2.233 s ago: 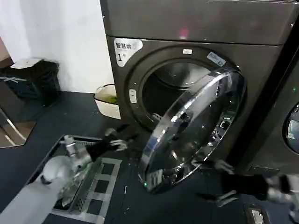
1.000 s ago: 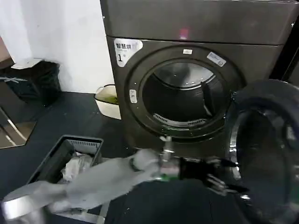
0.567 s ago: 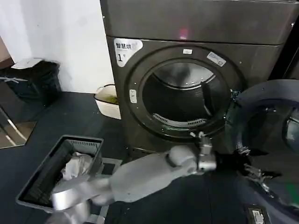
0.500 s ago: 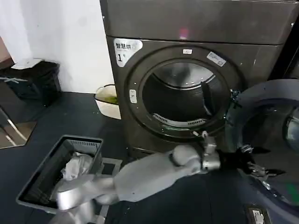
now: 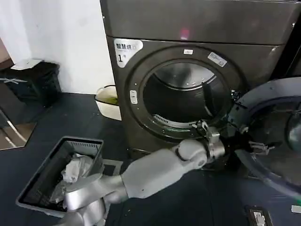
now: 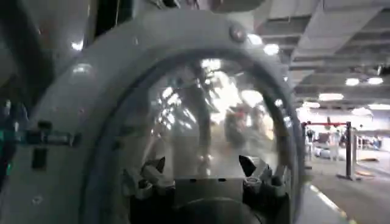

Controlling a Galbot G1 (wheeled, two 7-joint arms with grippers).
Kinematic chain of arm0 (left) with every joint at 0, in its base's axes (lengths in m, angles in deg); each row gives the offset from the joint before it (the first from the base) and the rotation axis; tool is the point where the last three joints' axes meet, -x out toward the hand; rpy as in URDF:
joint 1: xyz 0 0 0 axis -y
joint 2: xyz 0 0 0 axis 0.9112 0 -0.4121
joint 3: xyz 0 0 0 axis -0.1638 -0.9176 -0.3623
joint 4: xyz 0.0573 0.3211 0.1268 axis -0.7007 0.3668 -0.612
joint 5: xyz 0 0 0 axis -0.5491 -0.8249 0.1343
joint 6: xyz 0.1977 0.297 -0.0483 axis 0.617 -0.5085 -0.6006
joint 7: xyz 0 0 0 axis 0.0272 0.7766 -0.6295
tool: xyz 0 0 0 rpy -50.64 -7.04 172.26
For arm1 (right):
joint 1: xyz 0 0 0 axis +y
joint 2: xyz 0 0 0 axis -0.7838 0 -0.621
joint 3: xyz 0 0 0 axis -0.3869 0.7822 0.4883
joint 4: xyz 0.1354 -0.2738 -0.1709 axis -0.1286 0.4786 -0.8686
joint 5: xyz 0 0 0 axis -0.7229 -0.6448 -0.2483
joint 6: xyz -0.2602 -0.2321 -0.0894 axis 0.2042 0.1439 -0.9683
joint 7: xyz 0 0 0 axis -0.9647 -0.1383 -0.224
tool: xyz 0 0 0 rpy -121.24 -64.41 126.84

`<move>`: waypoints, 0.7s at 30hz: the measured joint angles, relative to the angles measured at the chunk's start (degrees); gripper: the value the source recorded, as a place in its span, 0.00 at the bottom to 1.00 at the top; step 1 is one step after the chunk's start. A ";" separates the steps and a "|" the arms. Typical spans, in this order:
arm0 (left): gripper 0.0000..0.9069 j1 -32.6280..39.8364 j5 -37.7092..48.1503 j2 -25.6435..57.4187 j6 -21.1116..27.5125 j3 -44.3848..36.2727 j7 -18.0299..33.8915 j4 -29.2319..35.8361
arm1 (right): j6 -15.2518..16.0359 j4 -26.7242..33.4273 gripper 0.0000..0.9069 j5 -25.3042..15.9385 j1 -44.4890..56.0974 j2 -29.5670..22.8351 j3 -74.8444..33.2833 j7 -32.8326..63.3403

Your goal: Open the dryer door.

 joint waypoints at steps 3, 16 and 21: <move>1.00 -0.58 2.93 -0.01 -3.54 -0.52 0.22 1.74 | -0.16 0.14 1.00 0.00 -0.16 0.09 0.12 -0.03; 1.00 -2.46 1.72 18.65 -12.42 0.73 8.39 17.21 | -0.52 0.01 1.00 -0.22 -2.38 1.00 2.31 0.02; 1.00 -2.49 4.10 30.08 -11.17 1.35 8.49 25.97 | -0.71 -0.10 1.00 -0.45 -3.49 1.56 2.90 0.23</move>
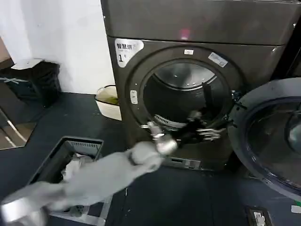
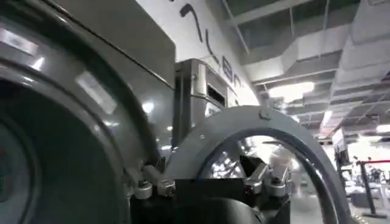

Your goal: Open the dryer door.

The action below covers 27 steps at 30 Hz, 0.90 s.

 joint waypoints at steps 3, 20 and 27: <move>1.00 -0.27 -0.45 7.15 2.77 0.60 2.28 4.14 | -1.55 0.37 1.00 -1.36 -0.89 0.21 0.75 -0.01; 1.00 -4.75 -6.74 42.90 30.45 6.11 -5.59 11.00 | -2.55 3.64 1.00 -2.61 -4.78 3.49 4.72 -0.20; 1.00 -13.28 -21.58 50.77 29.24 12.53 -19.66 4.77 | -2.59 3.45 1.00 -2.52 -5.71 4.08 6.18 -0.30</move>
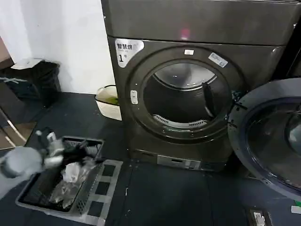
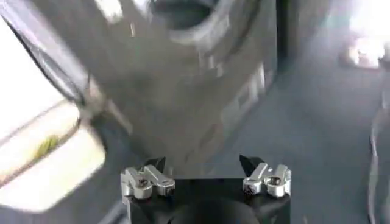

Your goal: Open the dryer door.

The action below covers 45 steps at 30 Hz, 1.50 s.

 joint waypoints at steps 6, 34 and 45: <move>1.00 -3.39 -10.61 2.35 1.38 1.39 -5.64 -3.68 | -0.12 -0.76 1.00 0.05 -0.47 -0.06 1.07 -0.23; 1.00 -3.09 -22.16 1.60 0.51 0.78 -11.41 -10.59 | -0.27 -2.11 1.00 -0.03 -0.43 -1.19 1.82 -0.11; 1.00 -4.14 -23.29 2.90 -0.28 1.45 -10.33 -9.20 | -0.82 -2.28 1.00 0.07 1.05 -1.95 0.47 -0.46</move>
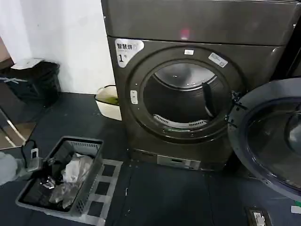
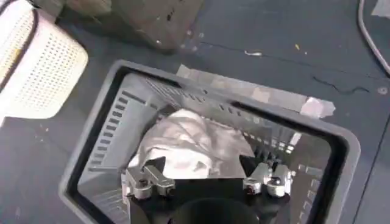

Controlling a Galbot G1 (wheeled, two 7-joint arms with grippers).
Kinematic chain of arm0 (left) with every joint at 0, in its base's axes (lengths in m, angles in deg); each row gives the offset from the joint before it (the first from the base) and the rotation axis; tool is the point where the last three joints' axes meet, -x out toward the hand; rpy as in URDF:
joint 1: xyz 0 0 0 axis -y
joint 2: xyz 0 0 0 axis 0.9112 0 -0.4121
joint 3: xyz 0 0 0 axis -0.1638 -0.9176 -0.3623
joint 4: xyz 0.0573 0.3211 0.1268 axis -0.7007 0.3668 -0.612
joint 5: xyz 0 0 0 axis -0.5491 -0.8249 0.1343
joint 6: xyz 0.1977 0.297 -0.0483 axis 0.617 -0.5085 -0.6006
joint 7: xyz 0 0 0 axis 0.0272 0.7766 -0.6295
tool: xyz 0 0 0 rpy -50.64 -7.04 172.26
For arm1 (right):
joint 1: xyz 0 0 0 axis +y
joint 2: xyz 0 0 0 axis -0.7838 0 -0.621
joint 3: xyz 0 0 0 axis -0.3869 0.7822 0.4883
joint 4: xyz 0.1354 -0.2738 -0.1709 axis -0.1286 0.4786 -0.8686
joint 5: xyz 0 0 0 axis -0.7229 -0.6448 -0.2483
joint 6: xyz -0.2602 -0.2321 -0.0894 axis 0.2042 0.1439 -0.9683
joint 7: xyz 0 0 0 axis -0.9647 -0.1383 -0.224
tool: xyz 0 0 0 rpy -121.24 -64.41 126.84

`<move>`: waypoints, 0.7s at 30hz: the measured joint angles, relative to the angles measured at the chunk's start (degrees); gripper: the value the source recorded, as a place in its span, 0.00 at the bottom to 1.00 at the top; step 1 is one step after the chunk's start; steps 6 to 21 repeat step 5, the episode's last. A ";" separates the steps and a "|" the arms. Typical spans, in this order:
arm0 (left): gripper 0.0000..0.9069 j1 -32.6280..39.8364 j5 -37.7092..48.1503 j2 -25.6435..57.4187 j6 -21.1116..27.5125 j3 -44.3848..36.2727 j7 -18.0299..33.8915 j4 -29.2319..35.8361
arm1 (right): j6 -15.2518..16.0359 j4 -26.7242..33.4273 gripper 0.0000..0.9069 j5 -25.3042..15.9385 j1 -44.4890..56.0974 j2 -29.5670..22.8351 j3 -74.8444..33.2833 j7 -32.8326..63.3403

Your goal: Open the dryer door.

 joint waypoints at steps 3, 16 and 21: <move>1.00 -0.36 0.16 0.67 -0.03 0.03 0.03 0.72 | -0.63 -0.12 1.00 -0.32 0.39 -0.42 -0.18 -0.39; 1.00 -0.56 0.04 1.13 -0.05 0.04 -0.11 0.99 | -0.70 -0.02 1.00 -0.36 0.40 -0.49 -0.33 -0.39; 1.00 -0.56 0.04 1.13 -0.05 0.04 -0.11 0.99 | -0.70 -0.02 1.00 -0.36 0.40 -0.49 -0.33 -0.39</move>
